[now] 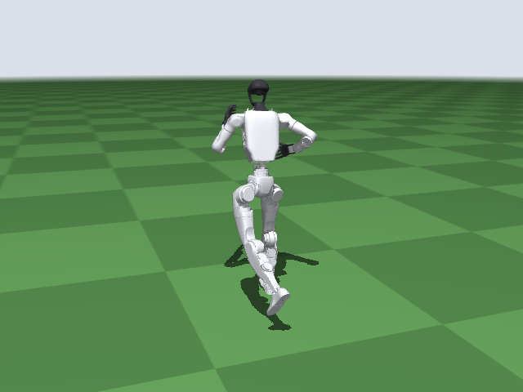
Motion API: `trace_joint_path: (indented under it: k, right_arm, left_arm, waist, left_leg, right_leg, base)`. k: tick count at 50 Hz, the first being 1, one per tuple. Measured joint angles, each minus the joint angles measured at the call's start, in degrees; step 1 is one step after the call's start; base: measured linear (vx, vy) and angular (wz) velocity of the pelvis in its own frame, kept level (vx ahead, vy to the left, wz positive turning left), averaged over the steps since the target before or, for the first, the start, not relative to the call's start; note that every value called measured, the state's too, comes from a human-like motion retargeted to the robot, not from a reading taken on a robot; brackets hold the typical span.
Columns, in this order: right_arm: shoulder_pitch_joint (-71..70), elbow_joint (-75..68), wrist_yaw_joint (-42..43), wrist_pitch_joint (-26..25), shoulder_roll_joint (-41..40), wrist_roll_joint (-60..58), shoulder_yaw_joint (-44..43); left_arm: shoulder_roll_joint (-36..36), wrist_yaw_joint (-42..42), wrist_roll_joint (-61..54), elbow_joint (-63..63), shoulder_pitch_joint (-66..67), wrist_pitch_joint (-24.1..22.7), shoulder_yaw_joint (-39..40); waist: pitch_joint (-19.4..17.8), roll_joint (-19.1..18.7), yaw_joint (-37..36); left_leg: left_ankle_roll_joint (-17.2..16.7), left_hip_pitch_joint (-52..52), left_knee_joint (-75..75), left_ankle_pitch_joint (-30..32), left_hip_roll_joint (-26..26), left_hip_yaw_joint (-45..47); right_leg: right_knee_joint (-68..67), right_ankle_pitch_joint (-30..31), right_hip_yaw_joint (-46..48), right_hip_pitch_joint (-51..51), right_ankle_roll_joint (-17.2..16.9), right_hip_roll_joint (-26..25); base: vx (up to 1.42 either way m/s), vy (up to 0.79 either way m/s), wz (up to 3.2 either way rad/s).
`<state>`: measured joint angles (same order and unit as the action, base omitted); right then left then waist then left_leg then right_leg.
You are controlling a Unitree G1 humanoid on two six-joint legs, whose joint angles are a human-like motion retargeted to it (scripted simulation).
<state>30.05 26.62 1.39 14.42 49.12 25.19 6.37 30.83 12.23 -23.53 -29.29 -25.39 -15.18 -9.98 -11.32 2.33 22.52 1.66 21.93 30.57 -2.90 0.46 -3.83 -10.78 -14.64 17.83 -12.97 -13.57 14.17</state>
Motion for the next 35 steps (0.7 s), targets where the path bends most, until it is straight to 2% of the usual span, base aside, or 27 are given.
trace_joint_path:
  k: [2, 3, 5, 7, 8, 10, 12, 13, 15, 16, 18, 20, 22, 23, 24, 25, 27, 30, 33, 35]
  right_arm:
    - [-9.9, -4.9, 1.1, -0.6, -2.1, 1.4, 5.3]
    - [-16.1, -7.8, 2.1, -0.8, -2.9, 1.6, 8.2]
    - [-28.9, -10.5, 4.0, -0.6, -4.7, 0.2, 11.8]
    - [-37.4, -7.2, 6.1, -0.1, -9.4, -0.8, 10.1]
    - [-39.9, -4.6, 7.9, -0.1, -13.0, -1.2, 7.8]
    - [-42.9, 1.0, 12.2, -0.1, -19.6, -2.5, 2.6]
    - [-45.0, 6.3, 14.3, 0.5, -22.4, -3.1, -0.2]
    - [-45.7, 9.0, 14.3, 1.1, -22.6, -3.4, -0.4]
    - [-45.8, 14.8, 12.9, 2.6, -21.1, -4.3, 1.0]
    - [-44.8, 17.0, 11.1, 3.2, -19.5, -3.8, 1.8]
    - [-41.5, 19.6, 7.1, 3.8, -16.7, -1.3, 2.7]
    - [-36.7, 18.3, 3.7, 2.9, -15.1, 0.8, 2.9]
    - [-31.6, 11.0, 3.4, 1.4, -13.6, -1.6, 4.0]
    - [-29.1, 5.4, 4.5, 0.5, -12.7, -4.0, 5.1]
    - [-26.6, -0.6, 5.7, -0.4, -11.8, -6.1, 6.3]
    - [-24.1, -6.7, 7.1, -1.2, -10.9, -8.2, 7.4]
    - [-16.6, -11.1, 6.4, -0.2, -7.7, -8.0, 7.7]
    - [-1.7, -7.1, 2.9, 3.4, 0.7, -2.4, 1.9]
    - [12.9, -3.6, -0.1, 3.0, 5.5, 3.3, -6.8]
    - [20.2, -2.5, -2.4, 1.5, 5.8, 5.0, -11.8]
  left_arm:
    - [-0.6, -1.6, 0.6, 3.8, 9.6, 1.9, 0.7]
    - [-0.7, -1.5, 0.0, 6.2, 15.1, 2.7, 1.1]
    - [0.0, -1.8, -4.7, 8.9, 27.5, 3.2, 3.0]
    - [3.9, -2.8, -10.1, 5.6, 41.5, 2.4, 6.7]
    - [7.4, -2.6, -11.5, 2.6, 48.5, 1.9, 9.1]
    - [14.3, -1.8, -12.8, -2.2, 60.6, 1.5, 14.5]
    - [17.5, -3.6, -13.4, -4.1, 69.4, 1.5, 19.7]
    - [17.8, -5.2, -13.6, -4.7, 73.0, 1.6, 22.4]
    - [16.1, -8.9, -13.8, -6.8, 78.5, 1.5, 27.5]
    - [14.2, -10.2, -13.4, -7.9, 79.1, 1.4, 28.6]
    - [10.6, -11.7, -11.7, -9.8, 77.5, 1.5, 29.1]
    - [7.3, -11.2, -8.5, -9.9, 70.9, 2.4, 26.2]
    - [4.8, -8.7, -5.6, -6.0, 58.0, 3.6, 20.2]
    - [3.9, -6.7, -4.4, -2.9, 49.9, 4.0, 16.7]
    - [3.0, -4.1, -3.7, 0.2, 41.1, 3.8, 13.2]
    - [2.2, -1.3, -3.3, 3.1, 32.1, 3.3, 9.7]
    - [1.3, 3.0, -2.4, 4.0, 16.9, 0.7, 5.7]
    - [3.2, 7.7, -0.2, 1.9, -0.8, -2.6, 3.8]
    - [6.6, 10.1, -2.3, -0.6, -10.0, -4.1, 3.3]
    - [8.3, 10.0, -3.3, -2.1, -13.1, -5.0, 2.5]
  waist:
    - [-1.9, -1.8, -4.8]
    - [-2.2, -3.4, -7.1]
    - [-0.7, -5.0, -12.4]
    - [3.6, -2.3, -19.3]
    - [6.0, 0.4, -23.5]
    - [9.5, 6.2, -32.7]
    - [10.8, 9.4, -40.7]
    - [10.7, 9.2, -44.1]
    - [8.7, 4.6, -48.8]
    - [7.7, 1.9, -49.0]
    - [6.7, -2.6, -48.4]
    - [5.4, -5.6, -46.1]
    - [2.6, -4.1, -43.1]
    - [1.1, -2.0, -41.9]
    - [0.2, 0.1, -40.6]
    - [-0.3, 2.3, -39.4]
    - [1.1, 3.7, -34.8]
    - [5.7, 1.0, -23.2]
    - [8.9, -2.2, -10.5]
    - [9.3, -1.8, -4.8]
  left_leg:
    - [3.3, -9.6, 22.3, -8.1, 2.3, 4.7]
    - [4.8, -15.8, 32.2, -11.9, 3.9, 5.8]
    - [7.5, -29.5, 46.2, -17.5, 4.9, 6.8]
    - [10.1, -41.5, 48.1, -19.9, 2.7, 9.2]
    - [11.3, -45.9, 45.2, -20.4, 1.4, 11.5]
    - [12.4, -50.3, 32.5, -19.8, -0.4, 17.7]
    - [9.2, -48.1, 10.7, -15.4, -1.7, 24.0]
    - [6.1, -44.7, -2.0, -12.4, -1.9, 26.4]
    - [-2.5, -36.7, -22.1, -10.4, -0.4, 28.9]
    - [-6.2, -35.1, -25.6, -13.0, 0.8, 28.0]
    - [-10.9, -33.7, -28.1, -16.9, 3.2, 23.6]
    - [-10.6, -32.6, -24.9, -14.8, 4.7, 15.8]
    - [-3.9, -32.8, -14.6, -16.3, 2.3, 10.1]
    - [0.2, -33.9, -7.4, -20.8, 0.2, 8.8]
    - [2.8, -34.7, -1.6, -25.1, -1.5, 8.2]
    - [4.6, -35.5, 3.6, -29.4, -3.1, 8.0]
    - [3.5, -33.0, 5.2, -32.5, -3.5, 7.1]
    - [-1.0, -26.6, 0.1, -29.1, -1.0, 1.9]
    - [-4.6, -19.1, -7.3, -16.2, 1.5, -5.7]
    - [-6.4, -12.4, -12.7, -6.5, 2.2, -8.7]
  right_leg:
    - [-9.2, -3.5, -2.4, 0.6, 5.8, -2.3]
    - [-14.3, -7.4, -3.1, -0.2, 8.4, -4.0]
    - [-20.6, -14.0, -4.3, -1.5, 10.9, -6.7]
    - [-19.0, -15.0, -5.9, 0.5, 10.5, -7.1]
    - [-16.6, -13.5, -7.2, 2.5, 10.0, -6.8]
    - [-10.6, -6.3, -10.3, 8.0, 8.5, -5.7]
    - [-3.5, 6.5, -13.1, 15.5, 6.4, -5.0]
    - [-0.1, 13.1, -14.8, 20.3, 5.3, -5.9]
    - [5.3, 22.3, -19.7, 32.1, 4.4, -10.3]
    - [4.6, 22.7, -21.1, 36.1, 4.9, -12.4]
    - [-1.8, 20.4, -19.6, 39.9, 6.3, -15.7]
    - [-15.9, 14.8, -12.4, 38.1, 8.9, -16.4]
    - [-34.9, 6.4, -7.0, 30.9, 11.8, -11.7]
    - [-44.0, 1.8, -6.9, 25.9, 12.4, -8.6]
    - [-51.1, -2.0, -8.0, 20.2, 12.5, -6.4]
    - [-57.2, -5.6, -9.8, 14.1, 12.3, -4.7]
    - [-59.9, -9.6, -11.0, 3.9, 12.2, -3.5]
    - [-48.3, -10.3, -5.6, -5.0, 11.8, -2.8]
    - [-20.6, -1.8, -0.7, -4.4, 7.5, -3.0]
    - [-2.8, 4.0, 0.0, -2.2, 3.9, -1.7]
  base:
    - [1.62, -0.55, -0.98]
    - [1.59, -0.51, -0.92]
    - [1.61, -0.47, -0.86]
    - [1.7, -0.44, -0.9]
    - [1.78, -0.4, -1.13]
    - [1.86, -0.31, -1.34]
    - [1.94, -0.13, -1.39]
    - [2.0, 0.0, -1.35]
    - [2.02, 0.1, -1.01]
    - [1.99, 0.15, -0.32]
    - [1.92, 0.14, 0.34]
    - [1.8, 0.09, 0.89]
    - [1.65, 0.01, 1.06]
    - [1.58, -0.06, 0.87]
    - [1.56, -0.09, 0.73]
    - [1.56, -0.11, 0.69]
    - [1.59, -0.13, 0.86]
    - [1.64, -0.2, 1.62]
    - [1.68, -0.44, 2.15]
    - [1.7, -0.7, 1.68]
